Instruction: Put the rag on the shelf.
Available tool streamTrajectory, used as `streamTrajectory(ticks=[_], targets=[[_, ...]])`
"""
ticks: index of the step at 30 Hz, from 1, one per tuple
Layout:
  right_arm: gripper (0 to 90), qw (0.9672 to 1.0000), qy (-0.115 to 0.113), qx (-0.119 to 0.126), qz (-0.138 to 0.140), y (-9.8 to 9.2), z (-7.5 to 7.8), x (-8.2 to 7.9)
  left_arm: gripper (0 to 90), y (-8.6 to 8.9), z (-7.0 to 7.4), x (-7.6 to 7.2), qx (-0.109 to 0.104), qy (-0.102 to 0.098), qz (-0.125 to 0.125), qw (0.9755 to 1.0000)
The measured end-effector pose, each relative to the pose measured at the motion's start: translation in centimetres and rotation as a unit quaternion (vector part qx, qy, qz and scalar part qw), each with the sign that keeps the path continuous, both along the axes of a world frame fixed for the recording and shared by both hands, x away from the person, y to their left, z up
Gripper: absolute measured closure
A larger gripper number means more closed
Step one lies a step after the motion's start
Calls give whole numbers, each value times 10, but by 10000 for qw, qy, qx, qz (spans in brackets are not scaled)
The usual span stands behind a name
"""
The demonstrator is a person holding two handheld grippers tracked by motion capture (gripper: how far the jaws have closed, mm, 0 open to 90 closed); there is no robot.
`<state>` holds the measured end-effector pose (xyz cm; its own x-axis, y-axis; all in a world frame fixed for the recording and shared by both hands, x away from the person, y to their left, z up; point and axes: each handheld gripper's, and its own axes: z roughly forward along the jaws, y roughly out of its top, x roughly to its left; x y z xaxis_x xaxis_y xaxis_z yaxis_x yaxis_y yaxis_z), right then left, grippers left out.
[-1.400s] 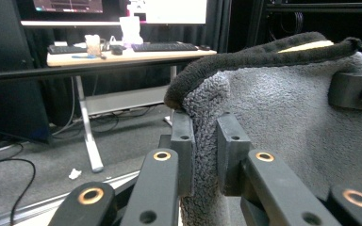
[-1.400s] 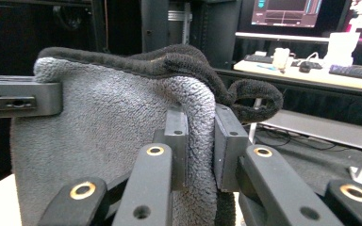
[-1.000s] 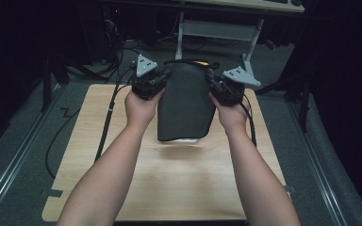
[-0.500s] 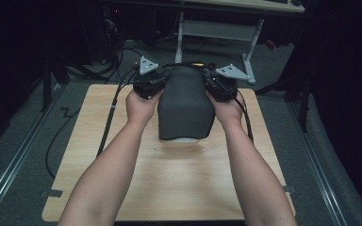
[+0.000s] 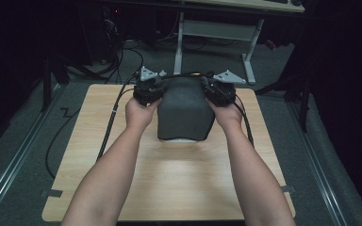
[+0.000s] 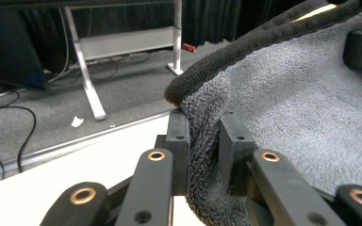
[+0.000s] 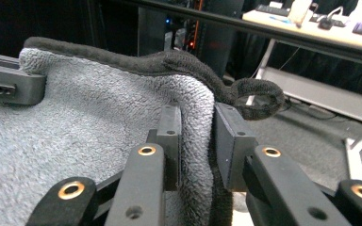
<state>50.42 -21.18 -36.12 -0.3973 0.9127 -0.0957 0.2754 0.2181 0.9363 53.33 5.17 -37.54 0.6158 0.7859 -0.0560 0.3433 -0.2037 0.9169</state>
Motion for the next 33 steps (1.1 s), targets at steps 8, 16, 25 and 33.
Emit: streamTrajectory(ticks=[8, 16, 25, 33], targets=[[815, 9989, 444, 118, 20, -11, -15, 4, 781, 2, -20, 4, 36, 356, -143, 9993], [820, 9959, 833, 299, 185, -20, -28, 4, 770, 3, -31, 3, -26, 554, -264, 9981], [809, 9960, 850, 237, 156, -18, -35, 3, 770, 7, -34, 3, -106, 646, -277, 9975], [728, 9969, 766, 101, -152, -20, -32, 4, 686, 12, -37, 5, -120, 726, 11, 9973]])
